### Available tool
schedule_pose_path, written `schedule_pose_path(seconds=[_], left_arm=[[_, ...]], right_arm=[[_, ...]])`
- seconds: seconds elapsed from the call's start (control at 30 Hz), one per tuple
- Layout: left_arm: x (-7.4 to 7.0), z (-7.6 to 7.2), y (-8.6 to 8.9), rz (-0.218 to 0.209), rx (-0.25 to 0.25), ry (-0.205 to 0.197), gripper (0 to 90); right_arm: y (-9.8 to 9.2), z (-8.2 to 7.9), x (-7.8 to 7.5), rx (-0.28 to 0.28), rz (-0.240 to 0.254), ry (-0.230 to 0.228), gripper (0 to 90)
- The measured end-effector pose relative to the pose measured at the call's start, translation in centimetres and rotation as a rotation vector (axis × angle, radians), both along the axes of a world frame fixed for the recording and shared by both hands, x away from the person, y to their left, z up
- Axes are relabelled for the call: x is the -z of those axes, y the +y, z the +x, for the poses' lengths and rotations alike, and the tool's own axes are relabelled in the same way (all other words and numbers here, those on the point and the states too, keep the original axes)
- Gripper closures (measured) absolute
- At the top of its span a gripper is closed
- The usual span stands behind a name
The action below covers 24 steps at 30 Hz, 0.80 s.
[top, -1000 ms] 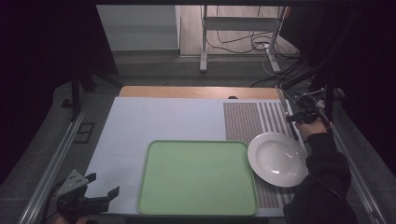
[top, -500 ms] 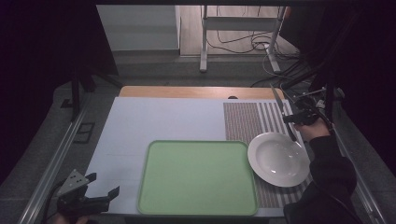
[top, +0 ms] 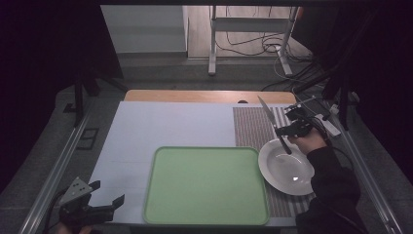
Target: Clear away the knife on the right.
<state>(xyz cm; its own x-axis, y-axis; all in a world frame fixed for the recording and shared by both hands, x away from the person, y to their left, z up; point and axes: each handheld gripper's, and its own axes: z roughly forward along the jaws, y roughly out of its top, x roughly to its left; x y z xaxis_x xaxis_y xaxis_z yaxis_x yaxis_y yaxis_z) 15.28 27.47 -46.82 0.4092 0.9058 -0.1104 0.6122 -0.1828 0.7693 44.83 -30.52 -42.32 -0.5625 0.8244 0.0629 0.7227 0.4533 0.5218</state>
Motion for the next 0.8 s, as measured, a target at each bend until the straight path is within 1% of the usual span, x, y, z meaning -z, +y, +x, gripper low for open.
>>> schedule_pose_path(seconds=[0.13,0.37,0.43,0.6,0.8], left_arm=[[0.0,0.0,0.0,-0.001,-0.001,-0.001,4.5],[0.0,0.0,0.0,0.000,0.000,-0.001,4.4],[0.0,0.0,0.0,0.000,0.000,-0.001,4.5],[0.0,0.0,0.0,0.001,0.000,-0.001,4.5],[0.0,0.0,0.0,0.001,0.001,-0.002,4.4]], right_arm=[[1.7,-1.1,0.2,-0.046,-0.007,0.009,80.8],[3.8,-3.0,0.5,-0.111,-0.017,0.019,80.8],[4.5,-3.7,0.6,-0.129,-0.017,0.030,80.8],[6.0,-5.0,0.7,-0.175,-0.011,0.041,80.8],[8.2,-6.8,1.2,-0.244,-0.021,0.056,80.8]])
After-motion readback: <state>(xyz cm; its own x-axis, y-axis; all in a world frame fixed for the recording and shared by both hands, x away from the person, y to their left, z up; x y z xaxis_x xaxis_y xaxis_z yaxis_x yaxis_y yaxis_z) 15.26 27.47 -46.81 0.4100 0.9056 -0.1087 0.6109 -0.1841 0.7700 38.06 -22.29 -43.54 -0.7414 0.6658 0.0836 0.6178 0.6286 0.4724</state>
